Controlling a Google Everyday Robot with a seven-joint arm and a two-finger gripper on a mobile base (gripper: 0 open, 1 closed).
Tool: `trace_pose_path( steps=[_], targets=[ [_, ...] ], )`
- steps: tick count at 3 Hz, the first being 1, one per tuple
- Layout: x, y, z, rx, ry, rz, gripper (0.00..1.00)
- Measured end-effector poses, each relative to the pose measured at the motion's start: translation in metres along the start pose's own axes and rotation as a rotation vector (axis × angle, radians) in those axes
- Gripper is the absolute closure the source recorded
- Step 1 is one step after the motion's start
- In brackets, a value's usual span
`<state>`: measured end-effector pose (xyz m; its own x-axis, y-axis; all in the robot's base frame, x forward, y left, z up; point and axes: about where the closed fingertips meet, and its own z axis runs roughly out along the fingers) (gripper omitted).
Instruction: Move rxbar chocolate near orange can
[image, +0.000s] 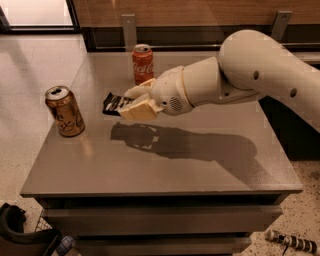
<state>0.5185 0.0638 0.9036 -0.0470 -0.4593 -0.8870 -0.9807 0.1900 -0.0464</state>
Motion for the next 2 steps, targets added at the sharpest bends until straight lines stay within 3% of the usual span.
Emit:
trace_pose_path(
  steps=[1, 2],
  targets=[
    [-0.0095, 0.0087, 0.0215, -0.007, -0.004, -0.054, 1.0],
    [-0.0119, 0.0109, 0.0246, -0.01, -0.004, -0.062, 0.8]
  ],
)
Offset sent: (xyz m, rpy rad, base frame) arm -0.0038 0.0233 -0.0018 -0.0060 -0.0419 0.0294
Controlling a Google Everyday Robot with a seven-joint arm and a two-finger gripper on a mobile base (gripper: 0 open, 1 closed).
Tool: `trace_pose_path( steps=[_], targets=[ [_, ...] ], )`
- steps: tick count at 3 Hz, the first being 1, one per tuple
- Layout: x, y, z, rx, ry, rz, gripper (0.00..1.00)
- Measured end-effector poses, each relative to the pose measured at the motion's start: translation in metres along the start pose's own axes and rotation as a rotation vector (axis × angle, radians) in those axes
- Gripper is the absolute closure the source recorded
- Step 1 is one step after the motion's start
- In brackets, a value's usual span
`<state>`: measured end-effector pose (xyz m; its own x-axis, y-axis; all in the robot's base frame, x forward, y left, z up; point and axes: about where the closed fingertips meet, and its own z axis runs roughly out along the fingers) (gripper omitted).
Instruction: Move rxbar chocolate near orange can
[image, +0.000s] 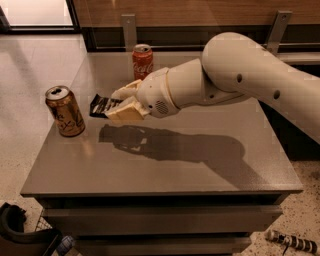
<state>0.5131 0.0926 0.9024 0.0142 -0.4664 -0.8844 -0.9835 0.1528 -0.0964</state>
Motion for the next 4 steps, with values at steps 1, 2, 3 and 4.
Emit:
trace_pose_path(
  steps=[1, 2, 3, 4],
  targets=[
    [-0.0013, 0.0013, 0.0013, -0.003, 0.0, -0.003, 0.55],
    [-0.0026, 0.0026, 0.0023, -0.005, 0.001, -0.006, 0.33],
    [-0.004, 0.004, 0.0035, -0.008, 0.001, -0.009, 0.1],
    [-0.0052, 0.0054, 0.0046, -0.01, 0.001, -0.011, 0.0]
  ],
)
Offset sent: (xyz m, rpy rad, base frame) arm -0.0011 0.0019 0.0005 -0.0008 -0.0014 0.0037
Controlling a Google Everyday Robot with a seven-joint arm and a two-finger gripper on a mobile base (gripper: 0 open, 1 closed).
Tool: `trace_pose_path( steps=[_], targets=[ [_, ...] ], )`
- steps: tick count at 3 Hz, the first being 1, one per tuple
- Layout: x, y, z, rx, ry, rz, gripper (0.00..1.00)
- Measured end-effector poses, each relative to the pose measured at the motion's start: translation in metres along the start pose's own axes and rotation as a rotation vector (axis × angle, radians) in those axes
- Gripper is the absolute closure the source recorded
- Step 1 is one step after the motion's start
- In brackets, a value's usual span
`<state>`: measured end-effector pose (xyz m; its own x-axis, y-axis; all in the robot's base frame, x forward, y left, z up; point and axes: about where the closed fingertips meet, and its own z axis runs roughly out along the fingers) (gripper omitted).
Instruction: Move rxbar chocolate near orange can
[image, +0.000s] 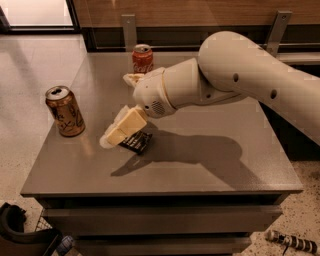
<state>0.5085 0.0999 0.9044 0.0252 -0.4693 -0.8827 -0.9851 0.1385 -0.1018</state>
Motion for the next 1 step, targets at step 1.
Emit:
trace_pose_path(
  steps=[1],
  targets=[
    [0.0, 0.0, 0.0, 0.0, 0.0, 0.0, 0.0]
  ],
)
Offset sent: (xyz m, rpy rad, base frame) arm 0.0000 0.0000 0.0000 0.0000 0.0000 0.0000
